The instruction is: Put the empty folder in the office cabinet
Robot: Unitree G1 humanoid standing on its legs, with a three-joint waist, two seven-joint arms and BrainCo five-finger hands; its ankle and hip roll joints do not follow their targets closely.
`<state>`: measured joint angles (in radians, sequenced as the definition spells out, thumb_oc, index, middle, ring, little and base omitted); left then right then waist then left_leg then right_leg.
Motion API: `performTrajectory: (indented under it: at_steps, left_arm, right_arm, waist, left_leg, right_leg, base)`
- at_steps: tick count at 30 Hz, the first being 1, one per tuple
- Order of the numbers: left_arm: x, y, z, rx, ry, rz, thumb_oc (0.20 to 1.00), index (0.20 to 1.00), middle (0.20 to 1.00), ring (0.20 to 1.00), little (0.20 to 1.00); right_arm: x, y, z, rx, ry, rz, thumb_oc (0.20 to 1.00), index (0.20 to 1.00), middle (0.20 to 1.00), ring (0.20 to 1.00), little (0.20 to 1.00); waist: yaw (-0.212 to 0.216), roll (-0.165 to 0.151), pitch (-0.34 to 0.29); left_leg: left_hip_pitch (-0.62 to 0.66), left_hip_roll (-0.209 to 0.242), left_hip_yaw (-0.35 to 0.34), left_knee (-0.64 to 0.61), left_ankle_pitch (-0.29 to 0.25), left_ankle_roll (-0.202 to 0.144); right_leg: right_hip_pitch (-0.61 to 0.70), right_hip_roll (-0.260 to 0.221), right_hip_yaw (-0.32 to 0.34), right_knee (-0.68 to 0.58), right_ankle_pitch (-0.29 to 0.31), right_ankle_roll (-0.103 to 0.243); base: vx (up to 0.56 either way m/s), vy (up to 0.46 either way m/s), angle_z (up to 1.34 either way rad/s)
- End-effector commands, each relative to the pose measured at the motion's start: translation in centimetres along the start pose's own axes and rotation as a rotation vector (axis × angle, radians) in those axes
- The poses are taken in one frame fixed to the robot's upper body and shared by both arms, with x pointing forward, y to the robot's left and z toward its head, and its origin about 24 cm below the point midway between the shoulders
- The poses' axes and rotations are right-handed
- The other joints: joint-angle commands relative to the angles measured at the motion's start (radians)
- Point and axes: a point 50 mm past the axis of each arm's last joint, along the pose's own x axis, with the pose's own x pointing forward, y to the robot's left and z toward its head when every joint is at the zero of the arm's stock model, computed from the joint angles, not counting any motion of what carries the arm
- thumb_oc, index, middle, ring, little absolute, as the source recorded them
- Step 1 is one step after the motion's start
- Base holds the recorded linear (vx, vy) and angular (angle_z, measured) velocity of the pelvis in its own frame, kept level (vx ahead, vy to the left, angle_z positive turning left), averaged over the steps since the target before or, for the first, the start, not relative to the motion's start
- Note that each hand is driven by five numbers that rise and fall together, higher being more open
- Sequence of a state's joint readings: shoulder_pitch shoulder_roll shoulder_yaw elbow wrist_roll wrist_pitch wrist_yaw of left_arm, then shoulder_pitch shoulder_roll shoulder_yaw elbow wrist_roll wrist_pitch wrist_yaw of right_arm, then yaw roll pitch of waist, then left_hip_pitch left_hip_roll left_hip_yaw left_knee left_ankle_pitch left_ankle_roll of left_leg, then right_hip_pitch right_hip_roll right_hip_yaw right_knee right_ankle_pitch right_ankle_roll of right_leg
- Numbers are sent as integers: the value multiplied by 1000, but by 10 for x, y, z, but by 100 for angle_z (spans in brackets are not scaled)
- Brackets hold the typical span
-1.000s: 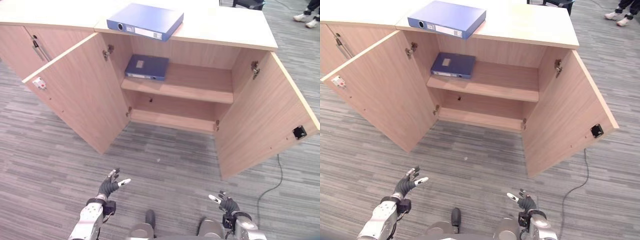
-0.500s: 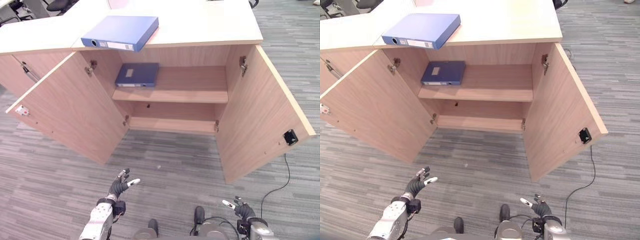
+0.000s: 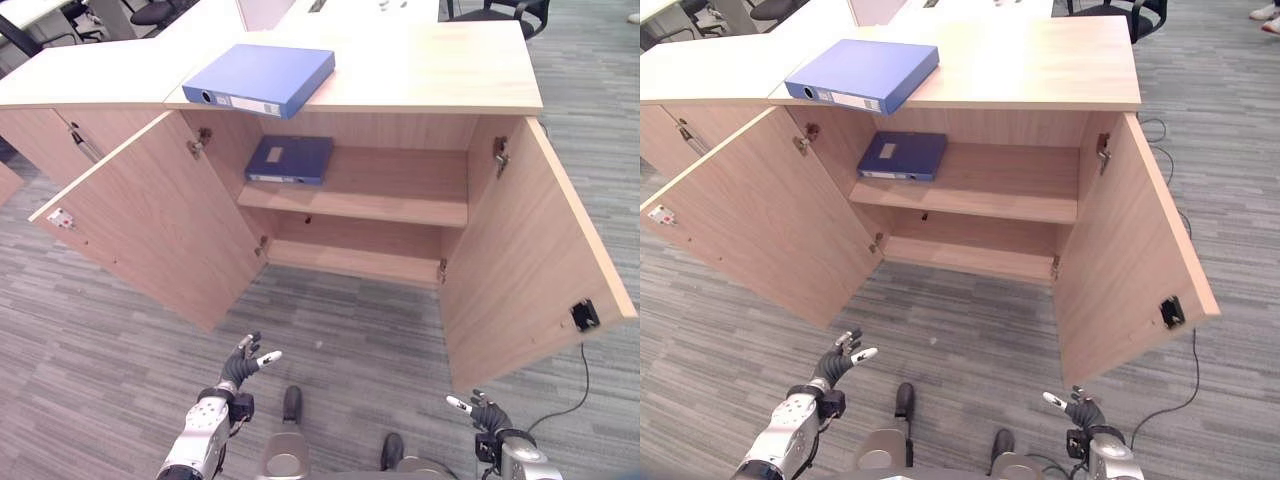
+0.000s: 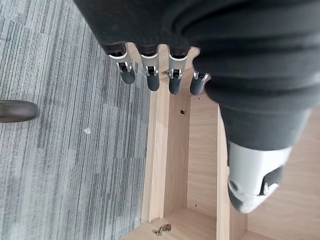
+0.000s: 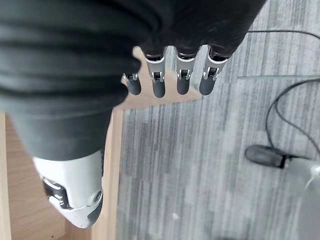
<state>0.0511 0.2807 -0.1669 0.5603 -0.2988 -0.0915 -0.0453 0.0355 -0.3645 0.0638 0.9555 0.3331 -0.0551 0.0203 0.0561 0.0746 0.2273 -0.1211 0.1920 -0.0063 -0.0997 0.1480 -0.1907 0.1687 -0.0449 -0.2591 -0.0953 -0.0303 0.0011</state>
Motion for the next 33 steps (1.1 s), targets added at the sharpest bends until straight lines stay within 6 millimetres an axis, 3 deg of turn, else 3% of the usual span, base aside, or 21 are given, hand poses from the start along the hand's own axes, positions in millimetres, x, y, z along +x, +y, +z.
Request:
performTrajectory:
  at_steps: [1,5,10,13,16,20,21,22,23,24,25,27,28,29,30,31,33]
  left_arm:
    - [3,4,24,22,-119,16,1000,1000,1000,1000,1000]
    - [2,7,24,17,-118,29,1000,1000,1000,1000,1000]
    - [0,12,21,15,-108,41,1000,1000,1000,1000,1000]
    - [1,16,22,37,-101,40,1000,1000,1000,1000,1000]
    - [3,17,26,56,-108,32,1000,1000,1000,1000,1000]
    - [4,23,31,100,-114,29,1000,1000,1000,1000,1000]
    - [4,23,31,100,-114,29,1000,1000,1000,1000,1000]
    - [3,28,37,125,-130,24,1000,1000,1000,1000,1000]
    - [3,28,37,125,-130,24,1000,1000,1000,1000,1000]
    - [2,29,39,131,-135,23,1000,1000,1000,1000,1000]
    - [2,29,39,131,-135,24,1000,1000,1000,1000,1000]
    - [0,34,40,135,-134,32,1000,1000,1000,1000,1000]
    - [-1,34,39,136,-133,28,1000,1000,1000,1000,1000]
    - [-3,35,36,130,-123,42,1000,1000,1000,1000,1000]
    - [-3,35,36,129,-124,42,1000,1000,1000,1000,1000]
    - [-3,34,34,135,-112,45,1000,1000,1000,1000,1000]
    - [-2,31,33,126,-113,43,1000,1000,1000,1000,1000]
  right_arm:
    - [1,-12,15,-29,-51,-23,1000,1000,1000,1000,1000]
    - [1,-9,11,-41,-33,-11,1000,1000,1000,1000,1000]
    - [0,-2,1,-59,2,19,1000,1000,1000,1000,1000]
    - [1,5,-2,-40,12,36,1000,1000,1000,1000,1000]
    - [1,11,-2,-27,11,46,1000,1000,1000,1000,1000]
    - [4,23,-2,-8,21,69,1000,1000,1000,1000,1000]
    - [4,23,-2,-8,21,69,1000,1000,1000,1000,1000]
    - [5,26,1,4,10,74,1000,1000,1000,1000,1000]
    - [5,26,1,4,10,74,1000,1000,1000,1000,1000]
    - [6,27,6,7,-1,72,1000,1000,1000,1000,1000]
    - [6,27,6,7,-2,72,1000,1000,1000,1000,1000]
    - [6,28,6,16,-2,72,1000,1000,1000,1000,1000]
    - [7,29,5,25,-1,69,1000,1000,1000,1000,1000]
    - [7,32,9,42,-22,78,1000,1000,1000,1000,1000]
    - [7,32,9,42,-23,77,1000,1000,1000,1000,1000]
    - [7,33,10,42,-28,83,1000,1000,1000,1000,1000]
    - [6,32,7,38,-22,77,1000,1000,1000,1000,1000]
  waist:
    - [9,-1,15]
    - [19,0,12]
    - [45,-12,0]
    - [48,-33,-21]
    - [52,-51,-30]
    - [61,-97,-47]
    - [61,-97,-47]
    - [63,-102,-43]
    - [64,-103,-43]
    - [52,-87,-26]
    - [54,-88,-25]
    - [51,-67,-12]
    - [49,-47,-11]
    - [22,14,20]
    - [24,17,17]
    - [3,36,34]
    - [-9,46,42]
  left_leg:
    - [-78,16,10,37,32,18]
    - [-102,34,-7,34,46,6]
    - [-113,72,-88,45,68,-23]
    - [-129,88,-56,65,75,-28]
    - [-160,74,-39,126,72,-22]
    - [-169,21,-3,193,3,36]
    - [-170,21,-3,194,3,36]
    - [-135,-15,23,194,-48,83]
    - [-134,-17,25,195,-49,84]
    - [-94,-36,34,187,-74,115]
    - [-93,-37,37,187,-75,116]
    - [-56,-47,57,180,-103,141]
    - [-43,-45,60,174,-111,154]
    - [19,-48,46,153,-124,196]
    - [16,-44,47,152,-123,195]
    - [57,-60,38,133,-125,212]
    - [84,-63,35,123,-131,211]
  right_leg:
    - [64,-86,95,84,-129,95]
    - [100,-88,127,97,-161,98]
    - [144,-100,181,118,-206,119]
    - [147,-142,184,126,-206,156]
    - [130,-176,189,140,-184,181]
    - [43,-252,210,241,-15,220]
    - [42,-253,211,242,-15,220]
    - [-28,-287,205,359,142,223]
    - [-30,-289,208,362,141,224]
    - [-84,-291,200,464,236,217]
    - [-86,-293,204,467,235,219]
    - [-120,-308,150,571,267,230]
    - [-139,-288,139,634,242,231]
    - [-260,-154,164,913,136,226]
    - [-264,-150,164,912,139,224]
    - [-354,-64,146,1028,83,232]
    - [-418,-36,124,1006,81,231]
  base:
    - [260,128,-10]
    - [238,125,-21]
    - [275,210,-12]
    - [265,350,1]
    - [162,263,2]
    - [157,289,-4]
    - [191,401,-11]
    - [165,329,-13]
    - [275,566,-1]
    - [108,243,-6]
    - [175,357,-8]
    - [150,308,-7]
    - [284,628,-11]
    - [225,500,-6]
    - [262,499,-14]
    - [88,126,18]
    - [169,96,14]
